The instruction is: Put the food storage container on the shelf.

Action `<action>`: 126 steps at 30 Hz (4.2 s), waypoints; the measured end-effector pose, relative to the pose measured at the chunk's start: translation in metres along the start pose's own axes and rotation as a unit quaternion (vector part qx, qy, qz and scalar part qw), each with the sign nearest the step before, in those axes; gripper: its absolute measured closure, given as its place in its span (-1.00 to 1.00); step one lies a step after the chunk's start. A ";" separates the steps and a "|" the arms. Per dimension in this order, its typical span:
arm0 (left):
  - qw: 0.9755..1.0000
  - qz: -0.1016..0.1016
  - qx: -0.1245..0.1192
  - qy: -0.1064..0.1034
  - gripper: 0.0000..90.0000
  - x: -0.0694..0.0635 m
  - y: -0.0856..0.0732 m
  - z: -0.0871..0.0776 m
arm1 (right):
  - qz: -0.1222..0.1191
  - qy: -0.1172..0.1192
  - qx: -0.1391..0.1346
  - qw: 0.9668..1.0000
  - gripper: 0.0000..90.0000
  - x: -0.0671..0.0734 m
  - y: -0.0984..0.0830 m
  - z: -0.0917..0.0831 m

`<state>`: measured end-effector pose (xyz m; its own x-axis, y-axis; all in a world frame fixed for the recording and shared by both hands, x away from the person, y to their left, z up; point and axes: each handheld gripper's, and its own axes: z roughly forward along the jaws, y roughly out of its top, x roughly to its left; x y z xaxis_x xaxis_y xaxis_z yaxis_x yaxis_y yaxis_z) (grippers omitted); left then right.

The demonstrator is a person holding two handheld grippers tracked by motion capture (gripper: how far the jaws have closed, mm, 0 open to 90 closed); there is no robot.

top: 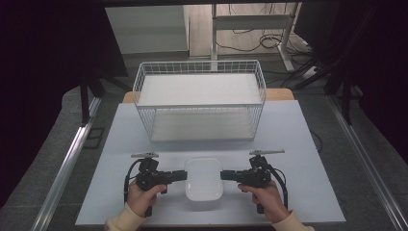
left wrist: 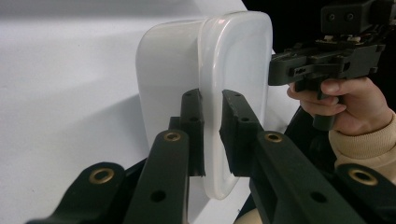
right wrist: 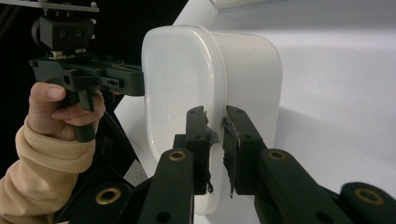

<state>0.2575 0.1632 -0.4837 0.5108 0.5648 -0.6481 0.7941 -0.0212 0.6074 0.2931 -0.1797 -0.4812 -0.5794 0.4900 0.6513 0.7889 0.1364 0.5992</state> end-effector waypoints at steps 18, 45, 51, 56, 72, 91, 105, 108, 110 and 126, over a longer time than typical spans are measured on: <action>0.999 0.032 -0.018 0.007 0.77 -0.008 0.024 -0.012 | -0.055 -0.009 -0.015 0.998 0.79 0.018 0.029 -0.007; 0.996 0.076 -0.046 0.012 0.77 -0.032 0.082 -0.036 | -0.102 -0.022 -0.052 0.993 0.79 0.047 0.082 -0.025; 0.995 0.084 -0.050 0.011 0.77 -0.037 0.093 -0.041 | -0.113 -0.025 -0.058 0.992 0.79 0.054 0.094 -0.029; 0.994 0.094 -0.054 0.017 0.77 -0.041 0.105 -0.046 | -0.124 -0.030 -0.062 0.990 0.79 0.061 0.108 -0.032; 0.992 0.101 -0.070 0.020 0.77 -0.044 0.137 -0.055 | -0.145 -0.044 -0.068 0.986 0.78 0.071 0.143 -0.035; 0.989 0.121 -0.073 0.030 0.77 -0.054 0.180 -0.066 | -0.153 -0.051 -0.079 0.984 0.78 0.083 0.182 -0.041; 0.991 0.117 -0.063 0.029 0.77 -0.051 0.221 -0.072 | -0.149 -0.052 -0.077 0.984 0.78 0.083 0.221 -0.042; 0.991 0.114 -0.057 0.026 0.77 -0.048 0.231 -0.072 | -0.143 -0.047 -0.077 0.986 0.78 0.080 0.230 -0.041; 0.992 0.113 -0.056 0.025 0.77 -0.045 0.237 -0.072 | -0.138 -0.047 -0.076 0.986 0.78 0.079 0.235 -0.041; 0.996 0.079 -0.033 0.020 0.78 -0.022 0.271 -0.058 | -0.095 -0.046 -0.063 0.992 0.78 0.054 0.266 -0.030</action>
<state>0.4421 0.1925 -0.2786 0.6136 0.5912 -0.5234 0.6804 -0.0596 0.7304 0.4658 -0.1429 -0.2722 -0.6893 0.5432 0.4794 0.6322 0.1278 0.7642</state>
